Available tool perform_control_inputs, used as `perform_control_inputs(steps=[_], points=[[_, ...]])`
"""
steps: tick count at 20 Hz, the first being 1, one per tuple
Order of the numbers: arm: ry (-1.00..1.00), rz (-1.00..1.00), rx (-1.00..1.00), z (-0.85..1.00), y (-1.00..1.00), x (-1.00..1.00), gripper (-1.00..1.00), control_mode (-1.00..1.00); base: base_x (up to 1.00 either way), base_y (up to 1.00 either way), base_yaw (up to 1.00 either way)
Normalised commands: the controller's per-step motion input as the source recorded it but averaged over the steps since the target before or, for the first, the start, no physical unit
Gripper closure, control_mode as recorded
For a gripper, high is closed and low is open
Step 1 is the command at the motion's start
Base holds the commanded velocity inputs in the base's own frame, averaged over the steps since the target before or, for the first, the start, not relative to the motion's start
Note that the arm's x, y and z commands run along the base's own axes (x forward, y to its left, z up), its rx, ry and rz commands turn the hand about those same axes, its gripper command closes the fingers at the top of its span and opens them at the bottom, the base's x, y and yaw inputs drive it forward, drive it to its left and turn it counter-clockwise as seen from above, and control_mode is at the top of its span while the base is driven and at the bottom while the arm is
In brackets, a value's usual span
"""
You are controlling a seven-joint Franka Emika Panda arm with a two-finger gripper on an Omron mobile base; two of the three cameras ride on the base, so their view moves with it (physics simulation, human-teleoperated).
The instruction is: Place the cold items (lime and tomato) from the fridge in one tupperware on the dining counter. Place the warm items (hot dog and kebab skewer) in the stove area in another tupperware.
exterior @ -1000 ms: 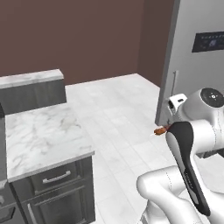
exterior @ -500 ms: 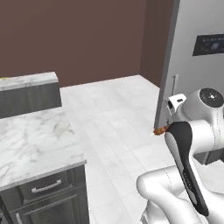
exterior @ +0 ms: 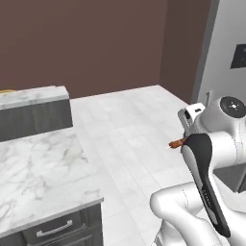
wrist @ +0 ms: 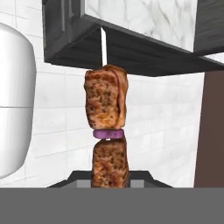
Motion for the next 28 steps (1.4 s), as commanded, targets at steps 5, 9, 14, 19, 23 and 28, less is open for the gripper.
perform_control_inputs(steps=[5, 9, 14, 19, 23, 28], points=[[0.0, 0.0, 0.0, 0.0, 0.0, 0.0, 1.0, 1.0, 0.85, -0.02, 0.03], [0.0, 0.0, 0.0, 0.0, 0.0, 0.0, 1.0, 1.0, 0.94, -0.06, 0.03], [0.0, 0.0, 0.0, 0.0, 0.0, 0.0, 1.0, 1.0, 0.99, -0.17, 0.01], [0.0, 0.0, 0.0, 0.0, 0.0, 0.0, 1.0, 1.0, 0.92, -0.24, 0.02], [0.0, 0.0, 0.0, 0.0, 0.0, 0.0, 1.0, 1.0, 0.9, -0.24, 0.02], [0.0, 0.0, 0.0, 0.0, 0.0, 0.0, 1.0, 1.0, 0.86, -0.18, 0.02]])
